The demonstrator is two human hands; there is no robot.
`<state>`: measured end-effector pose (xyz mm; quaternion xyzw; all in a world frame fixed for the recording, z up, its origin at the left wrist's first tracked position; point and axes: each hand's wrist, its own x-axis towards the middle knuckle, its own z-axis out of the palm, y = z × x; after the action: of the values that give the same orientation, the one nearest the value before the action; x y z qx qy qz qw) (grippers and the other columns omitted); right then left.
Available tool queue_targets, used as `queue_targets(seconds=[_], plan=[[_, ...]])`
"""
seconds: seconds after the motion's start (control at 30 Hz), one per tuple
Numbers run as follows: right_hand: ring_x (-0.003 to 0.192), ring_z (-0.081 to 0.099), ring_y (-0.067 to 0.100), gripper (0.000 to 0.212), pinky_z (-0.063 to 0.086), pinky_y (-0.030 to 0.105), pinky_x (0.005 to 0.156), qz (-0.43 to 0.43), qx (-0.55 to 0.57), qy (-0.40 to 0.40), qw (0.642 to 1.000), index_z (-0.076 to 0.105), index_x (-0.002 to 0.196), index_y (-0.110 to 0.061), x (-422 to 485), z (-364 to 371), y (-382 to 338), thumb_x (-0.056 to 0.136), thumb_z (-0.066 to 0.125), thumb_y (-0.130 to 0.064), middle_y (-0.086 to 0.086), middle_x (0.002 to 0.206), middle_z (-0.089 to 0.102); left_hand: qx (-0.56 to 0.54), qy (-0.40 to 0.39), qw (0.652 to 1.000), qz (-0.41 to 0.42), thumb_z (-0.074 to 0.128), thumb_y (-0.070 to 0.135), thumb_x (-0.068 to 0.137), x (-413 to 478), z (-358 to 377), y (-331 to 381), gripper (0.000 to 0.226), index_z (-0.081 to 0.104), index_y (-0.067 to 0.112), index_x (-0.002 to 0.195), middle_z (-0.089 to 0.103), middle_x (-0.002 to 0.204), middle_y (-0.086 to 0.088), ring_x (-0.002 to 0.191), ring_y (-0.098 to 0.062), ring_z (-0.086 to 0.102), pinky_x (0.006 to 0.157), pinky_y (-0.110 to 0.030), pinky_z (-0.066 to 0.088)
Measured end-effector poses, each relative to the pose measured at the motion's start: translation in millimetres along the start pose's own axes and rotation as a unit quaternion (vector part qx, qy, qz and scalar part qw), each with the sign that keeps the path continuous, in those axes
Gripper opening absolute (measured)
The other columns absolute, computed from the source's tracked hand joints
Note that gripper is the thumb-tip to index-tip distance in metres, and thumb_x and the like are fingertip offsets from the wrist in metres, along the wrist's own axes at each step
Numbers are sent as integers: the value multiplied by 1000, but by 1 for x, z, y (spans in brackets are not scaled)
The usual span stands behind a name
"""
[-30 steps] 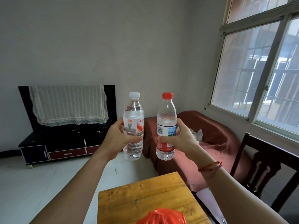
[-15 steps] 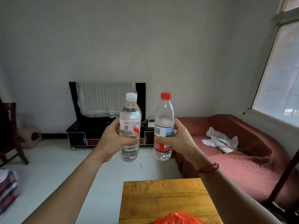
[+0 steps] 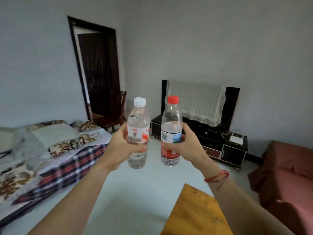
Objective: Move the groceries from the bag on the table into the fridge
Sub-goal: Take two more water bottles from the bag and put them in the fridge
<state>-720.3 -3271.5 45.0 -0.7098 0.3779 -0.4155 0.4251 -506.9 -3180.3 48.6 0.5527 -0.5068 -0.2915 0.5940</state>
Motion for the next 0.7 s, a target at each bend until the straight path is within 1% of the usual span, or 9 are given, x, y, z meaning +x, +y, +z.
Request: queue_targets(seconds=[0.13, 0.2, 0.3, 0.37, 0.4, 0.5, 0.57, 0.63, 0.7], plan=[[98, 70, 8, 69, 59, 33, 88, -18, 26, -82, 996, 55, 118, -33, 12, 68, -16, 64, 94, -16, -10, 108, 71, 24, 79, 997, -12, 84, -13, 61, -34, -64, 4, 69, 60, 23, 115, 76, 102, 3, 92, -16, 73, 73, -23, 57], [100, 68, 7, 70, 58, 32, 87, -25, 34, -129, 991, 53, 119, -34, 13, 106, -27, 65, 93, -17, -12, 110, 69, 35, 119, 992, -17, 84, -11, 62, -55, -98, 6, 71, 59, 25, 117, 75, 103, 4, 92, -14, 73, 74, -24, 56], [90, 67, -2, 65, 54, 14, 68, -43, 56, -197, 978, 52, 110, -42, 7, 167, -46, 66, 93, -17, -17, 104, 68, 54, 183, 981, -32, 85, -9, 62, -92, -152, 7, 72, 59, 26, 119, 75, 103, 5, 92, -12, 73, 73, -23, 57], [84, 66, -7, 63, 51, 9, 60, -52, 71, -237, 968, 51, 107, -43, -2, 207, -58, 68, 92, -15, -19, 101, 67, 67, 221, 972, -44, 87, -7, 62, -118, -187, 8, 73, 58, 25, 121, 75, 106, 3, 95, -15, 73, 82, -32, 57], [85, 66, -6, 64, 51, 8, 60, -58, 77, -256, 962, 51, 109, -43, -9, 228, -66, 69, 92, -14, -19, 102, 66, 76, 241, 966, -47, 87, -5, 61, -133, -204, 10, 72, 58, 25, 120, 75, 107, 3, 96, -15, 73, 84, -34, 56], [91, 68, 1, 69, 54, 14, 66, -69, 88, -307, 945, 51, 111, -45, -27, 284, -84, 67, 92, -11, -14, 107, 68, 98, 291, 950, -57, 87, -5, 62, -174, -246, 17, 69, 58, 24, 118, 75, 103, 5, 93, -13, 73, 80, -29, 53], [94, 69, 4, 71, 53, 17, 69, -82, 90, -338, 933, 51, 111, -47, -42, 320, -100, 65, 91, -11, -11, 109, 69, 110, 317, 940, -63, 86, -6, 62, -203, -270, 24, 69, 58, 22, 118, 75, 103, 4, 93, -14, 73, 80, -30, 53], [90, 70, 7, 72, 53, 17, 68, -99, 98, -361, 922, 53, 117, -42, -57, 353, -117, 64, 90, -9, -9, 107, 70, 124, 350, 926, -66, 85, -10, 62, -231, -293, 30, 70, 58, 21, 119, 76, 102, 1, 93, -16, 73, 83, -33, 55], [83, 71, 4, 69, 53, 14, 64, -116, 108, -387, 908, 55, 116, -37, -71, 385, -132, 65, 88, -6, -9, 100, 72, 134, 385, 911, -68, 83, -14, 61, -258, -314, 35, 71, 59, 19, 119, 76, 102, -3, 92, -19, 74, 84, -35, 56]])
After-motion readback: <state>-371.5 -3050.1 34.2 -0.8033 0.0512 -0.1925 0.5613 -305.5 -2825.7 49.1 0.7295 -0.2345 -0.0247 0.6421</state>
